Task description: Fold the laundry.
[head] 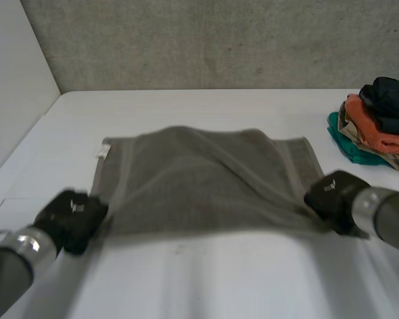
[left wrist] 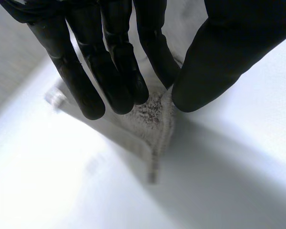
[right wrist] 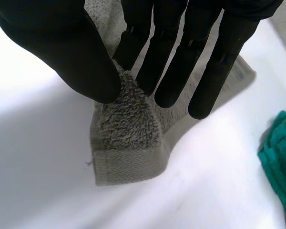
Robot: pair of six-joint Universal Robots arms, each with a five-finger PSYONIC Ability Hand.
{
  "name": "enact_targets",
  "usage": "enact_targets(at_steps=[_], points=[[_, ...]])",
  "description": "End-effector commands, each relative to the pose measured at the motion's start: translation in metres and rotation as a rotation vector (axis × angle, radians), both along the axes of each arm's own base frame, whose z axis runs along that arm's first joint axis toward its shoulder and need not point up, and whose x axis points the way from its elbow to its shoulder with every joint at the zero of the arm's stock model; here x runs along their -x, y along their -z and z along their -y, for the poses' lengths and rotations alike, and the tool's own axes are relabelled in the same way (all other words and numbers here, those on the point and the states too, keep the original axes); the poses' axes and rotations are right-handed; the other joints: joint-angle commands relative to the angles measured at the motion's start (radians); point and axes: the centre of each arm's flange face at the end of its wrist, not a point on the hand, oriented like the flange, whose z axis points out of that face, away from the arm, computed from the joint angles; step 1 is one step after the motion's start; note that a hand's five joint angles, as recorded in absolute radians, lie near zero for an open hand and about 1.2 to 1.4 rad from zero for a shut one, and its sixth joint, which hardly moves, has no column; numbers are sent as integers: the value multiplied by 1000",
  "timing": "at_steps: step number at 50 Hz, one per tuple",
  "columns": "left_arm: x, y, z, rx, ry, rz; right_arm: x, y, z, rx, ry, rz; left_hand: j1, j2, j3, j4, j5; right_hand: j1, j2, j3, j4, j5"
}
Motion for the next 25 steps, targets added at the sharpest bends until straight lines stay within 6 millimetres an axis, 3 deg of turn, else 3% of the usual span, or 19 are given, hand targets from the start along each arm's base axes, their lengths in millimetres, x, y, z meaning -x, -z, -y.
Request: enact_targets(at_steps=[1, 6, 7, 14, 22, 25], points=[[-13, -7, -29, -130, 56, 159, 15, -7, -38, -23, -95, -137, 236, 195, 200, 194, 240, 272, 212, 202, 195, 211], [-10, -16, -1, 39, 40, 135, 10, 7, -15, 1, -72, -113, 236, 195, 200, 194, 240, 272, 212, 202, 195, 211], [-8, -18, 13, 112, 33, 127, 7, 8, -10, 19, -65, -103, 236, 195, 200, 194, 240, 272, 212, 202, 195, 211], [19, -20, 73, 397, 66, 73, -8, 6, 49, 211, 61, 72, 236, 195, 200, 194, 240, 272, 212, 202, 195, 211], [53, -5, 144, 525, 62, 12, -22, 21, 120, 426, 123, 123, 236, 195, 200, 194, 240, 272, 212, 202, 195, 211], [65, 7, 172, 545, 36, 14, -27, 30, 134, 463, 133, 120, 236, 195, 200, 194, 240, 272, 212, 202, 195, 211]])
